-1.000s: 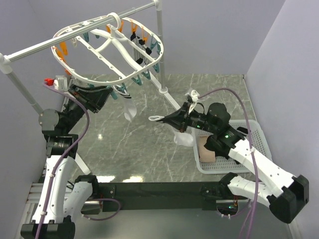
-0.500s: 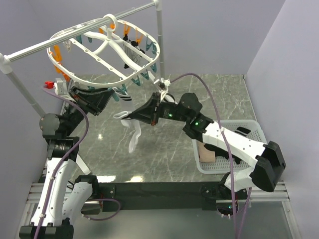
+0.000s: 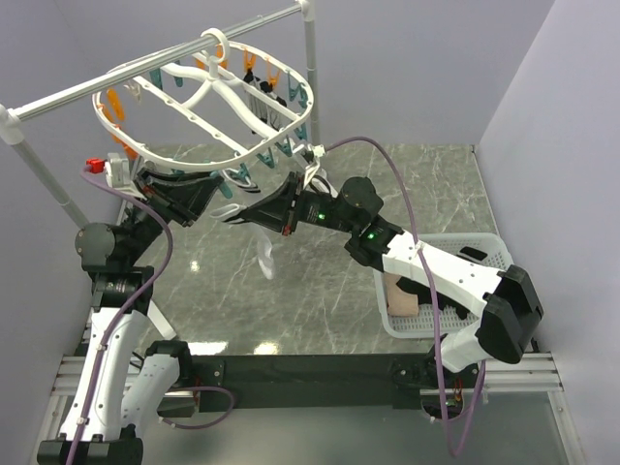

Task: Clip the socks to the hanger
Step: Clamp the sock onto the hanger.

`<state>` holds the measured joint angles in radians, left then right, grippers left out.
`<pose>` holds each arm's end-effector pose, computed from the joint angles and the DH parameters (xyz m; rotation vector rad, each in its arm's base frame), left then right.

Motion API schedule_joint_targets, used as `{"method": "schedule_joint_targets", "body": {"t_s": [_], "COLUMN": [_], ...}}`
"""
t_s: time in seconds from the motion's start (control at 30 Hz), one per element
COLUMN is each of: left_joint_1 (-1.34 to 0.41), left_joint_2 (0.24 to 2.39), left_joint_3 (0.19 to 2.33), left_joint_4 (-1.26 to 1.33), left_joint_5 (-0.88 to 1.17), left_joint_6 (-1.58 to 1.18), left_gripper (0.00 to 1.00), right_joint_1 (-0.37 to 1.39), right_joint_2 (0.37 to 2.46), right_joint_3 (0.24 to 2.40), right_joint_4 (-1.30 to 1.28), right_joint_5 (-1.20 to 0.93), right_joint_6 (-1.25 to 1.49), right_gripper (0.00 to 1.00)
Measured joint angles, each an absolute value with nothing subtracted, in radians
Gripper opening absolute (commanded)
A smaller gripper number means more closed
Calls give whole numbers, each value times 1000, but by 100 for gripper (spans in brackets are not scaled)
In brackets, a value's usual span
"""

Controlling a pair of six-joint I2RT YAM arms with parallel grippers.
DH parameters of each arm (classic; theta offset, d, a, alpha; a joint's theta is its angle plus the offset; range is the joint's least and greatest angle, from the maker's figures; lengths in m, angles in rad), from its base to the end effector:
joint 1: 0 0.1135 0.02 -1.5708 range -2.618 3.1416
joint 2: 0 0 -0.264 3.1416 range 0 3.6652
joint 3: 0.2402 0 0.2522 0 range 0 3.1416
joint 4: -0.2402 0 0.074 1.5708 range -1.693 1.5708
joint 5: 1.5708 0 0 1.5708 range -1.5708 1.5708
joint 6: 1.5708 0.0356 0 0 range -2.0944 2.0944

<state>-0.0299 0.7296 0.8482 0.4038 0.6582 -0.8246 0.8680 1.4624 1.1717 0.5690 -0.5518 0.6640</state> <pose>0.1472 -0.0262 0.4290 0.1678 1.2243 -1.0933 0.2079 0.2743 0.3919 -0.6839 1.3767 1.6164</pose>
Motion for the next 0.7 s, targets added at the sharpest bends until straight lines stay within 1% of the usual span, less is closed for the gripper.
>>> {"method": "schedule_joint_targets", "body": {"t_s": [0.4,0.7], "left_joint_1": [-30,-30], "left_joint_2": [730,730], "left_joint_3": [847,848], "left_joint_4": [435,415], "left_joint_5": [704,710], "left_joint_6": [-815,-767], "left_gripper": [28,28], "right_joint_1": [868,868], "right_joint_2": [1473,1490], "right_joint_3": [1186,1240], "right_joint_4": [578,516], "right_joint_5": [-492,-450], "right_joint_6": [669,691], "right_gripper": [0,0]}}
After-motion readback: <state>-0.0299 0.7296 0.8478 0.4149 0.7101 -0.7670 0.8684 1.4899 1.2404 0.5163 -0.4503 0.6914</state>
